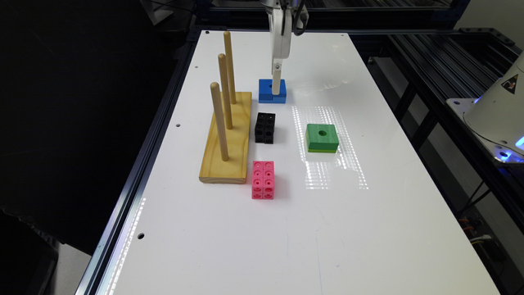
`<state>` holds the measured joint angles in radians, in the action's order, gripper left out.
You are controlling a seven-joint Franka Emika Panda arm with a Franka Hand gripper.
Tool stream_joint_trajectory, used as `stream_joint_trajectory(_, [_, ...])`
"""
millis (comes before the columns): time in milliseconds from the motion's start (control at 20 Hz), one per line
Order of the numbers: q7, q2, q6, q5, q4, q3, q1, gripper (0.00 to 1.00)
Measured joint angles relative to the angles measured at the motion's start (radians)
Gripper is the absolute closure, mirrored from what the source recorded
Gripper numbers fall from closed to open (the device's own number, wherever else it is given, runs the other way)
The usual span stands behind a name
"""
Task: Pick up blue block.
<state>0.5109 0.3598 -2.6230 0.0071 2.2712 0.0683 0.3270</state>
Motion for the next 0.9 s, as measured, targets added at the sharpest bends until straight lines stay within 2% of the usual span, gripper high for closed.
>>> stream_joint_trajectory(250, [0.001, 0.026, -0.031, 0.0000, -0.005, 0.005, -0.002, 0.00])
stream_joint_trajectory(500, [0.007, 0.030, -0.031, 0.0001, -0.023, 0.018, -0.004, 0.00])
stream_joint_trajectory(800, [0.007, 0.037, -0.033, 0.0002, -0.025, 0.020, -0.004, 0.00])
stream_joint_trajectory(900, [0.007, 0.058, -0.052, 0.0002, -0.025, 0.020, -0.003, 0.00])
